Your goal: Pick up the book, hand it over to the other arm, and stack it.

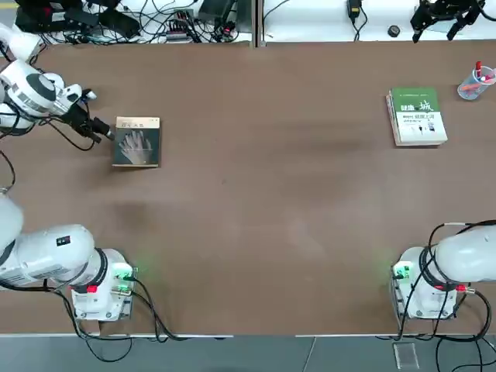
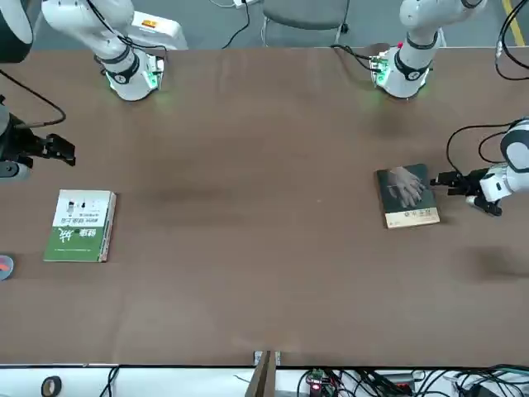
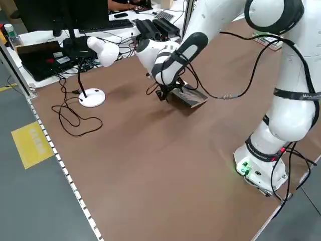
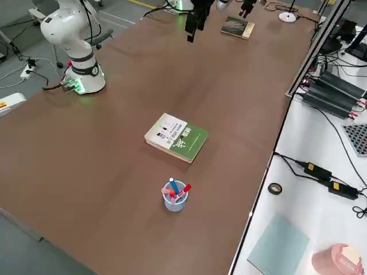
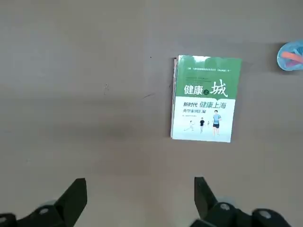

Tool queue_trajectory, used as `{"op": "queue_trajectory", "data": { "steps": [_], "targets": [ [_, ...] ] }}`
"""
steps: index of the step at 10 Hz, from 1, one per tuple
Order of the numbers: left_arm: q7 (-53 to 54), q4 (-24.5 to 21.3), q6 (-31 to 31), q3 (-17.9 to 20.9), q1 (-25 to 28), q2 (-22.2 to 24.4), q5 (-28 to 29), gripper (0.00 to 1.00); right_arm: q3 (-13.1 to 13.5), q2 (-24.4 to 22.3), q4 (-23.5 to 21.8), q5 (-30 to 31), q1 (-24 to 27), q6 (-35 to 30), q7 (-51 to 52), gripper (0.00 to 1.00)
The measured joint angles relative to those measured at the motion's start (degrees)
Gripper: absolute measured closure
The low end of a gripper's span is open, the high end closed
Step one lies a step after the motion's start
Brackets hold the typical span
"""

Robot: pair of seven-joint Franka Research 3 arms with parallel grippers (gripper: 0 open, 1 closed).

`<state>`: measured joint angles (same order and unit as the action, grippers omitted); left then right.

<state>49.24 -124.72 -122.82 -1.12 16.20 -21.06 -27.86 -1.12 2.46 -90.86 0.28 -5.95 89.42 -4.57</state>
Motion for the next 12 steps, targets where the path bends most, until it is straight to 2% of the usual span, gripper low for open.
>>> {"op": "queue_trajectory", "data": {
  "steps": [4,7,12],
  "targets": [
    [1.3,0.6,0.0,0.0,0.8,-1.8,-1.2,0.05,0.0,0.0,0.0,0.0,0.0,-0.3,0.0,0.0],
    [3.8,1.2,-0.1,0.0,1.2,-2.9,-4.4,0.09,-0.1,0.0,0.0,0.0,-0.2,-0.8,0.0,0.0],
    [7.8,1.3,-0.1,0.0,2.7,-4.8,-10.1,0.1,-0.1,0.0,0.0,0.0,-0.3,-0.9,0.0,0.0]
  ]
}}
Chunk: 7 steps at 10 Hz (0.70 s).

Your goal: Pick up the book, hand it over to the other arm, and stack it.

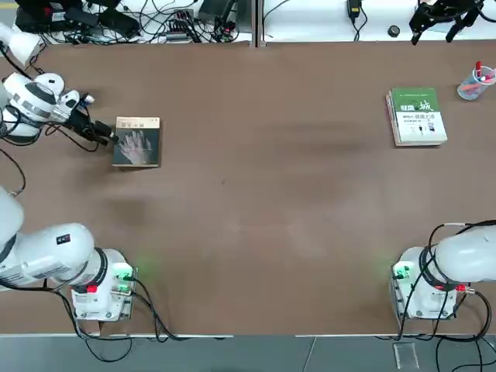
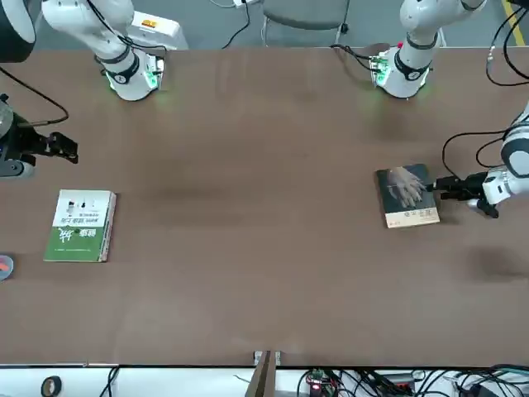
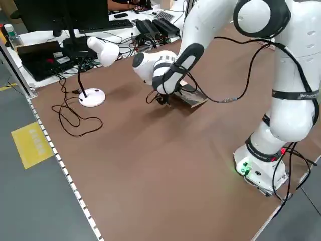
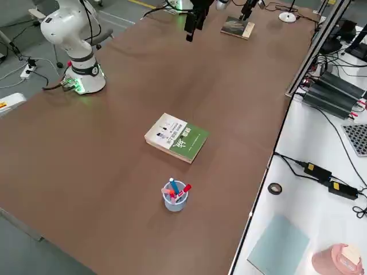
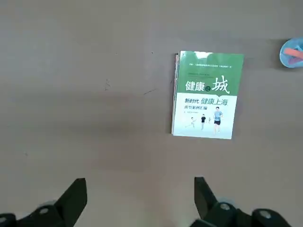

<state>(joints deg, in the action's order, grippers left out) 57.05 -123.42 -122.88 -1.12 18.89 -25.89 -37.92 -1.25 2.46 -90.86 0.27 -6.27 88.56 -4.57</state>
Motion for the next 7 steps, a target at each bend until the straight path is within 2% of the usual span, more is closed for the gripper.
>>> {"op": "queue_trajectory", "data": {
  "steps": [3,7],
  "targets": [
    [1.9,0.0,0.0,0.0,0.4,-0.9,-2.2,0.1,0.0,0.0,0.0,0.0,0.0,0.1,0.0,0.0],
    [1.9,0.1,0.1,0.0,0.5,-0.9,-2.3,0.11,0.0,0.0,0.0,0.0,0.0,0.7,0.0,0.0]
  ]
}}
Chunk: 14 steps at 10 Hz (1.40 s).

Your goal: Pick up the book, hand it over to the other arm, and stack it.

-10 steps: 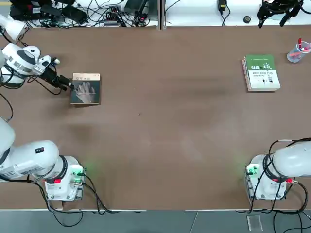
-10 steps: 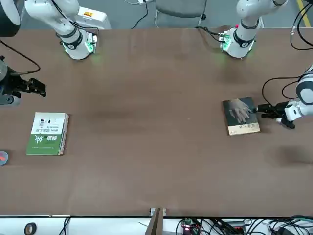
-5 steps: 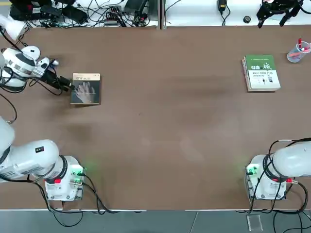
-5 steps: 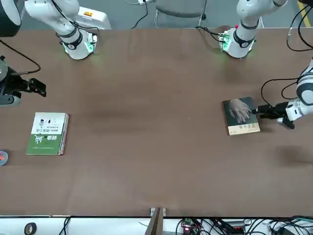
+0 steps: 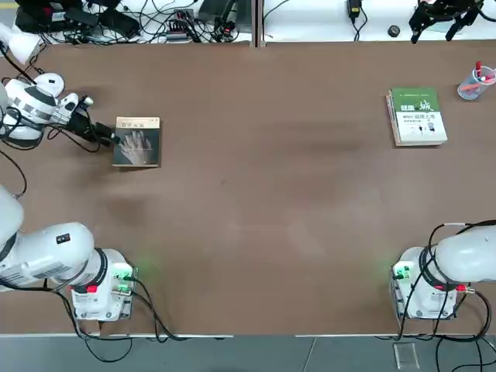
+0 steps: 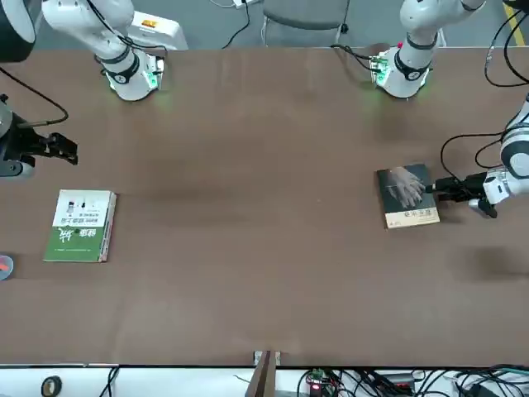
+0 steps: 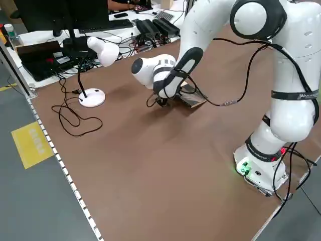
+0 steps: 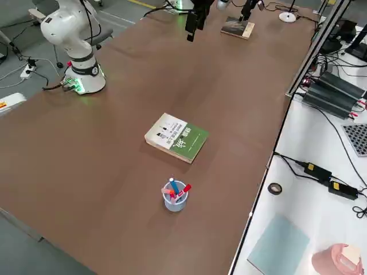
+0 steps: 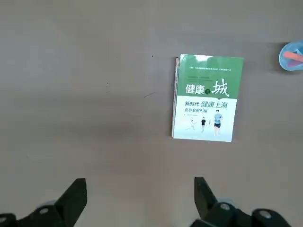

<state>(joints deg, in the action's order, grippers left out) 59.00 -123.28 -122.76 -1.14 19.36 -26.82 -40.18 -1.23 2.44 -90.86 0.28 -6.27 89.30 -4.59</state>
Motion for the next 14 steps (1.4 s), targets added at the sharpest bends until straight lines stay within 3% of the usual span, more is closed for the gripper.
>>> {"op": "queue_trajectory", "data": {
  "steps": [6,14],
  "targets": [
    [0.0,1.4,3.6,-0.2,0.0,0.1,-1.6,0.14,0.0,0.0,0.0,0.0,0.0,0.4,0.0,0.0],
    [0.0,1.9,3.9,-0.5,-0.1,0.2,-3.3,0.18,0.0,-0.6,0.2,0.0,0.0,2.3,0.0,0.0]
  ]
}}
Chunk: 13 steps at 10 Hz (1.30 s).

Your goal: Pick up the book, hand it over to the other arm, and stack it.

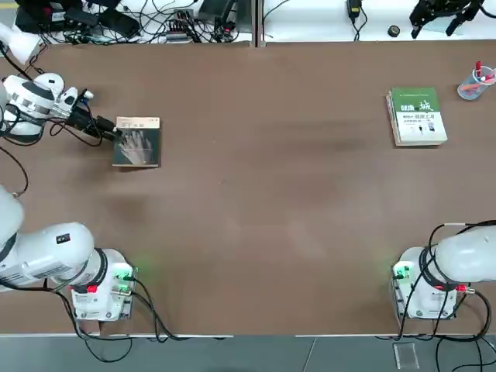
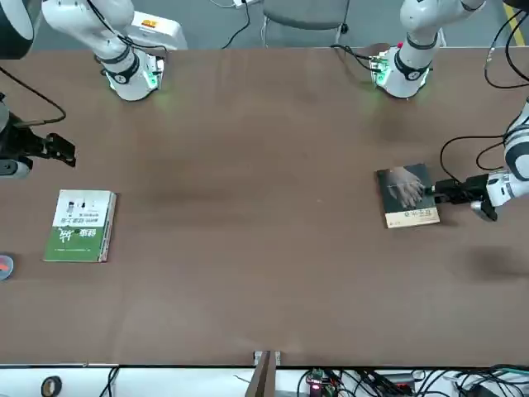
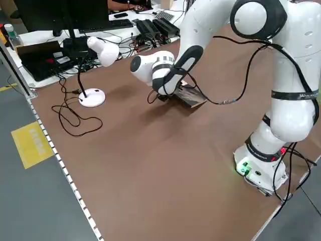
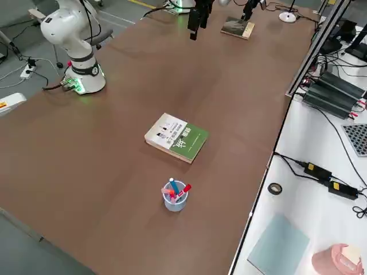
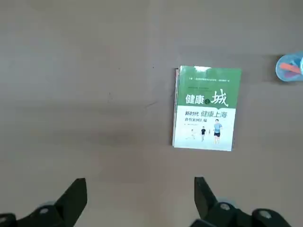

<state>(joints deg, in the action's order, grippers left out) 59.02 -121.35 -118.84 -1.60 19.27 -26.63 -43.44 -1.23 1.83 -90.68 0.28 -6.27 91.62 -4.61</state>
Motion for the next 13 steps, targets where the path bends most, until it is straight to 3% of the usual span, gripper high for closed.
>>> {"op": "queue_trajectory", "data": {
  "steps": [13],
  "targets": [
    [0.5,-0.1,0.2,-0.9,-0.2,-0.3,-1.8,0.21,0.0,-0.5,0.0,0.0,0.0,0.4,0.0,0.0]
  ]
}}
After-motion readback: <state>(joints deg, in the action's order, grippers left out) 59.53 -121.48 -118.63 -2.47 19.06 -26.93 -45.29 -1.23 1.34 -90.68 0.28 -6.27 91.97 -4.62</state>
